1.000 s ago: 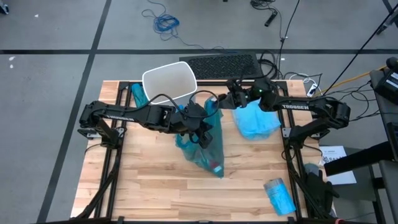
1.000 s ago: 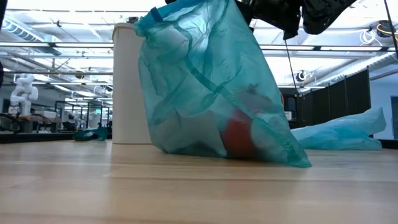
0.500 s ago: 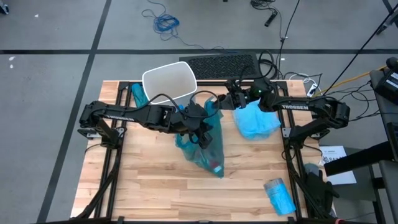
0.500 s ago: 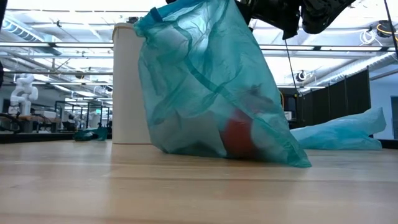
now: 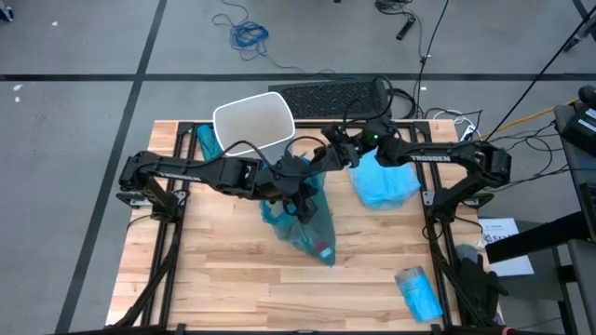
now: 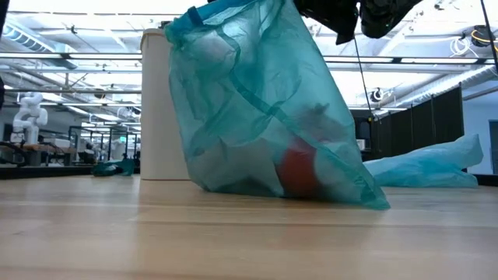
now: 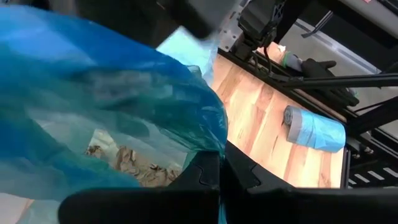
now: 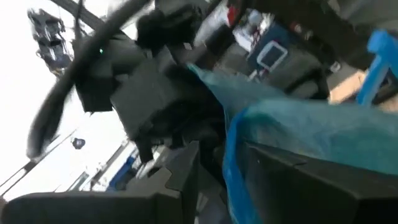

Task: Place trash/remove bag and relplace
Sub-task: Close the blue trash bag

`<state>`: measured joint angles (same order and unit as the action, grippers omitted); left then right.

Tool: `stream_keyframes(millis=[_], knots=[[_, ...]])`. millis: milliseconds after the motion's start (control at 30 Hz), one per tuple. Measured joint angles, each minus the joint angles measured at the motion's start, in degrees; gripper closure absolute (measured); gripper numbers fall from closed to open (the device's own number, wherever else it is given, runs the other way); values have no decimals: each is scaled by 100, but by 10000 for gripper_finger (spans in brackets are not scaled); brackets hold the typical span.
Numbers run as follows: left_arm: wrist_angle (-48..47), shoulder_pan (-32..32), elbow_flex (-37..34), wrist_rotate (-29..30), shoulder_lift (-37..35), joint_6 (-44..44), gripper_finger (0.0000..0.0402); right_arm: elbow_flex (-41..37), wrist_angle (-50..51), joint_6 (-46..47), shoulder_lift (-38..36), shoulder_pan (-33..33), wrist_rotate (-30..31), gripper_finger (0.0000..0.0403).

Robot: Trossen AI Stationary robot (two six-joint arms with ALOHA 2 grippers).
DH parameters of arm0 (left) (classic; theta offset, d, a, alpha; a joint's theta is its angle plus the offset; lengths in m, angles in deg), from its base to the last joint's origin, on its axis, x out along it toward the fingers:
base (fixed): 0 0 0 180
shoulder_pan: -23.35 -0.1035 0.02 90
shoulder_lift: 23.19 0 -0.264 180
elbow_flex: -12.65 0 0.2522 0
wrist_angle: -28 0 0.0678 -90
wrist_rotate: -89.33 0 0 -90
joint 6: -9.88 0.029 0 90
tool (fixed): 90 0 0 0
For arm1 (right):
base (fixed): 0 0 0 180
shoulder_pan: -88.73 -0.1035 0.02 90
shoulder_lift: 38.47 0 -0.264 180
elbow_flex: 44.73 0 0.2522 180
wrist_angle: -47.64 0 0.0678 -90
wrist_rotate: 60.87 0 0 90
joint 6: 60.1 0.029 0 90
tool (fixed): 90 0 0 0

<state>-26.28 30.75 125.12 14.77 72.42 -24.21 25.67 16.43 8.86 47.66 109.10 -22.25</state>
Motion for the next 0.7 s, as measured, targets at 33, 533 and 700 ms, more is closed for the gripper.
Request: stream_keyframes(millis=[33,533,700], knots=[[-12,21,1,0,0,0,402,0,75,-40,-2,18,-81,298],[-219,94,2,-66,0,-7,402,0,-134,-112,-28,46,-316,398],[-198,94,2,-65,0,-9,402,-2,-381,13,-28,51,-363,402]])
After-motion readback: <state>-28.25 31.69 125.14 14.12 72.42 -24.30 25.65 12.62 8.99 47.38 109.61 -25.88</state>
